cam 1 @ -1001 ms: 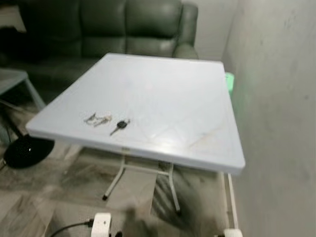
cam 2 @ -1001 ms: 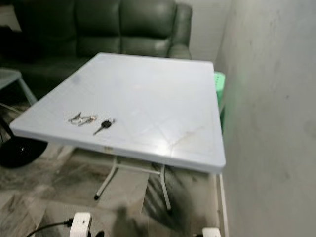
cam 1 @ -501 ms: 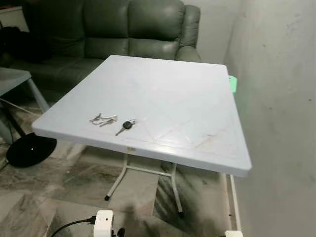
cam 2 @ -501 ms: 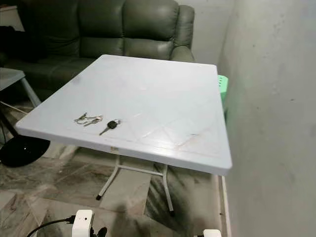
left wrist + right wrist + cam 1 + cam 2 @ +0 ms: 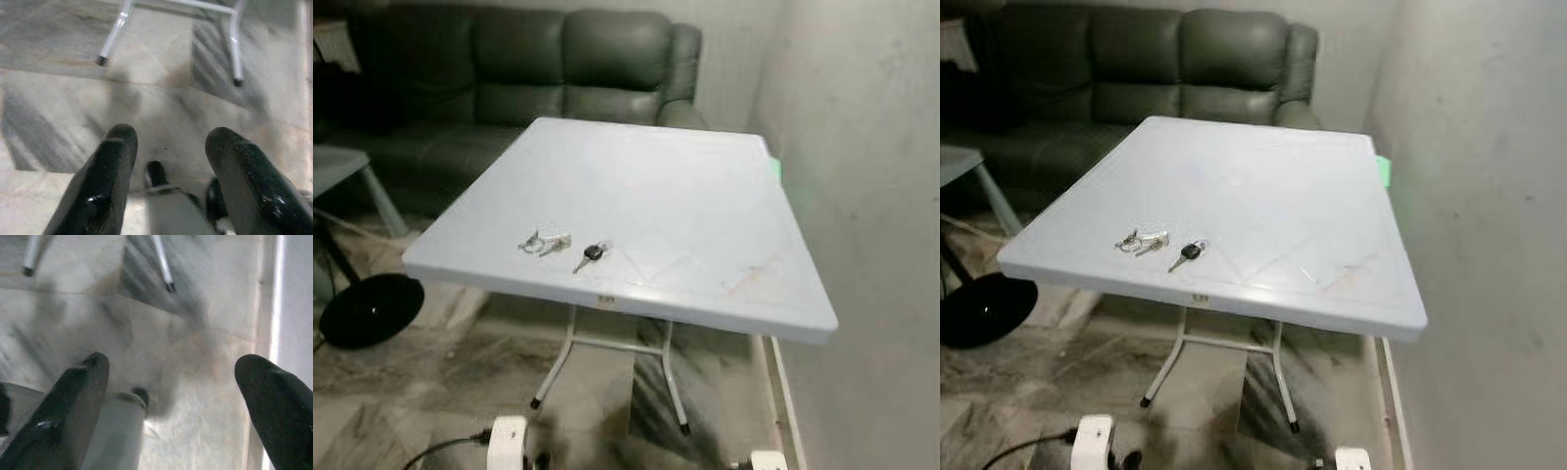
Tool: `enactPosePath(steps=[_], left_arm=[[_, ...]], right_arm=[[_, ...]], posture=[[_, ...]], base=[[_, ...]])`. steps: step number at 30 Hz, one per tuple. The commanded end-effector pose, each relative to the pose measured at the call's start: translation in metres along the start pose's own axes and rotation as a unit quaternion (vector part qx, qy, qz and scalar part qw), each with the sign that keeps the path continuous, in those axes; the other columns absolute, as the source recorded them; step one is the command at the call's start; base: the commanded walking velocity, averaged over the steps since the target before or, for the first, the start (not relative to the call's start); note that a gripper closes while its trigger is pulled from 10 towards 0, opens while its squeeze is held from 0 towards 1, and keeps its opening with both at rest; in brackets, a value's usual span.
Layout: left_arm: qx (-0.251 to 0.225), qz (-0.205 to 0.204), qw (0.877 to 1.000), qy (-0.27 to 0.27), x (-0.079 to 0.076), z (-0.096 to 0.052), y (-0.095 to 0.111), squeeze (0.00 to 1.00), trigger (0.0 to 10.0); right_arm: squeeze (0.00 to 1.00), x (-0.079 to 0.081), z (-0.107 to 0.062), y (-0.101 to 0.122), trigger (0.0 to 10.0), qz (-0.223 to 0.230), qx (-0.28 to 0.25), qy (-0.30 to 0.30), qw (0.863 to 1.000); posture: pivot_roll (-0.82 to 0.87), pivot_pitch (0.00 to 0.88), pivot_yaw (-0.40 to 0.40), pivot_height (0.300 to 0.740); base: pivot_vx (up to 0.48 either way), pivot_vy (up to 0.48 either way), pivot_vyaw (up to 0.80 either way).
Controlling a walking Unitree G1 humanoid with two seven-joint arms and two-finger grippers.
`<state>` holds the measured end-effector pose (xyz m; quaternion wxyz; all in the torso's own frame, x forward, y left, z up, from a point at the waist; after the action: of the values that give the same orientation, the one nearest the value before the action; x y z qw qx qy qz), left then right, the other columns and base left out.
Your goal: Hang keys on a hook
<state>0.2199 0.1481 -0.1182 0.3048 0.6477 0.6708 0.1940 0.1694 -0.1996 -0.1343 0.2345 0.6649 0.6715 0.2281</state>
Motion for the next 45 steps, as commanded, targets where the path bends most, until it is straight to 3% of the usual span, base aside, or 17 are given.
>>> enactPosePath(steps=[1,40,45], left_arm=[[0.007,-0.002,1.0,0.012,0.0086,-0.0023,-0.0043,0.0,10.0],[-0.001,-0.011,1.0,0.008,0.0035,-0.0002,0.0007,0.0,10.0],[-0.003,-0.007,1.0,0.008,0.0025,0.0004,0.0023,0.0,10.0]], right_arm=[[0.0,0.0031,0.0022,0.0064,10.0,0.005,-0.008,0.001,1.0],[0.0,-0.0016,0.0009,0.0051,10.0,0.019,-0.011,-0.004,1.0],[0.0,-0.0022,0.0009,0.0054,10.0,0.018,-0.011,-0.005,1.0]], posture=[[0.0,0.0,-0.034,0.74],[0.0,0.0,-0.044,0.74],[0.01,0.0,-0.046,0.74]], base=[[0.0,0.465,0.0],[0.0,0.409,0.0],[0.0,0.072,0.0]])
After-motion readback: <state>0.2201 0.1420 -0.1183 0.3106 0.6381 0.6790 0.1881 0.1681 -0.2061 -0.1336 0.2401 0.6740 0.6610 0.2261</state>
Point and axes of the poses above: a point about 5 cm out from each wrist's last joint towards the gripper, its own z axis pointing out of the wrist towards the gripper, its own y axis along the axis of the wrist's last joint, x = y × z, the point moved 5 cm from there along z, pointing out of the wrist towards the gripper, and after that the axes turned 1 degree about -z, right-handed, at the moved point
